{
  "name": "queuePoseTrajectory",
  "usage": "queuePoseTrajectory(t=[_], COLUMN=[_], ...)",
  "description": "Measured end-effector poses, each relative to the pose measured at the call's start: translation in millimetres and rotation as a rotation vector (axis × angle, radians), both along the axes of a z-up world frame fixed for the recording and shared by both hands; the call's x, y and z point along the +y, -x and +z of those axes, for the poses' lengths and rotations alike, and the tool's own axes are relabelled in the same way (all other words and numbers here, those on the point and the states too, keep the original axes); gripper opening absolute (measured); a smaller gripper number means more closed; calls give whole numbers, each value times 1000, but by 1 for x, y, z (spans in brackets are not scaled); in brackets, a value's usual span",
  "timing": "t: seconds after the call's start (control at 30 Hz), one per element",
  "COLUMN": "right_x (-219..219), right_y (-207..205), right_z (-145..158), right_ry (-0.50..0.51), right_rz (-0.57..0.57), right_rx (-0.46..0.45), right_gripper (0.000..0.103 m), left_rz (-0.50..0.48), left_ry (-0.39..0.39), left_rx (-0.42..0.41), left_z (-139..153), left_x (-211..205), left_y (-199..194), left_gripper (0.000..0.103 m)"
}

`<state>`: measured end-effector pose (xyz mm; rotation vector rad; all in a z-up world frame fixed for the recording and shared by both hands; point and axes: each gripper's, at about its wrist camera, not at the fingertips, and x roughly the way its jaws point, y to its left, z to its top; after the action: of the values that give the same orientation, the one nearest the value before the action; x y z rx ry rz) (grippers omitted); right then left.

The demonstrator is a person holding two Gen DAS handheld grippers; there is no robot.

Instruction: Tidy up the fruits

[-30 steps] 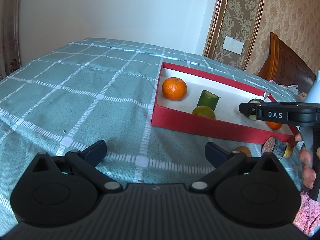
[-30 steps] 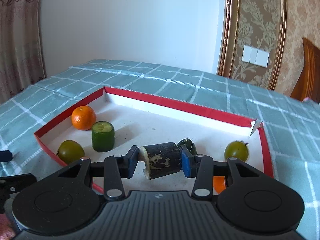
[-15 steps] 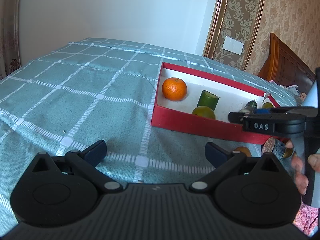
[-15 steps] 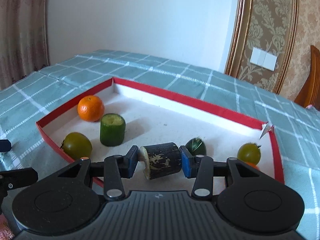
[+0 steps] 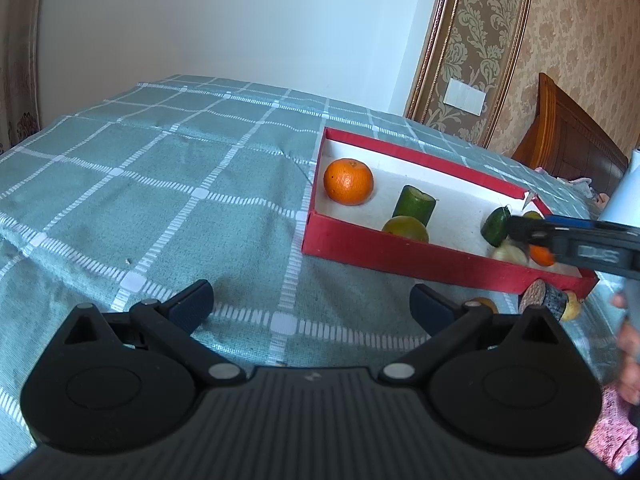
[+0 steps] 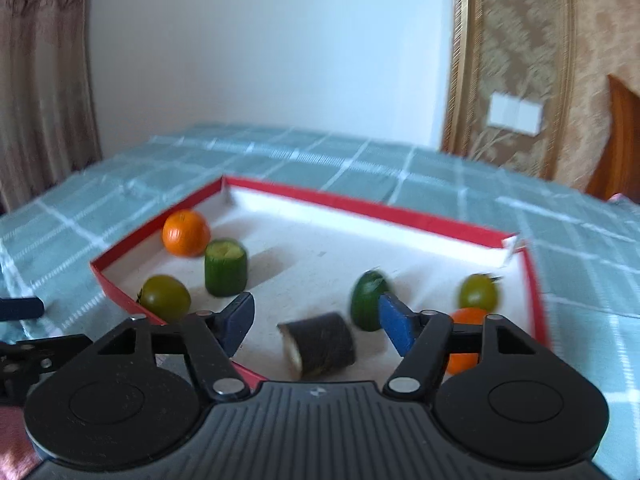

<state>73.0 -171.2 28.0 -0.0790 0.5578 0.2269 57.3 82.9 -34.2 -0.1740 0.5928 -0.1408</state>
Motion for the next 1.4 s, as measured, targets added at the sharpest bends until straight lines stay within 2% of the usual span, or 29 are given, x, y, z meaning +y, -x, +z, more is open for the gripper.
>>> queuePoseTrajectory(t=[0.13, 0.3, 0.53, 0.7, 0.97, 1.07, 1.17, 1.4], right_x=[-23, -41, -65, -78, -86, -88, -91, -93], right_y=[37, 70, 76, 68, 65, 62, 59, 58], right_z=[6, -2, -13, -19, -22, -24, -27, -28], right_ry=[-16, 37, 20, -51, -80, -82, -94, -100], right_rz=[-63, -126, -211, -254, -285, -302, -318, -324], right_rx=[-88, -137, -60, 1, 40, 59, 89, 98], right_gripper=[73, 73, 74, 79, 79, 80, 82, 82], left_rz=[0, 0, 1, 1, 13, 23, -34, -171], left_ry=[-1, -8, -29, -43, -69, -103, -101, -206], left_rx=[0, 1, 5, 7, 15, 14, -4, -89], left_z=[0, 0, 0, 0, 1, 3, 6, 14], left_x=[0, -1, -4, -7, -11, -20, -35, -84], left_y=[0, 0, -1, -1, -1, 5, 13, 24], left_gripper=[103, 103, 103, 103, 103, 103, 103, 103])
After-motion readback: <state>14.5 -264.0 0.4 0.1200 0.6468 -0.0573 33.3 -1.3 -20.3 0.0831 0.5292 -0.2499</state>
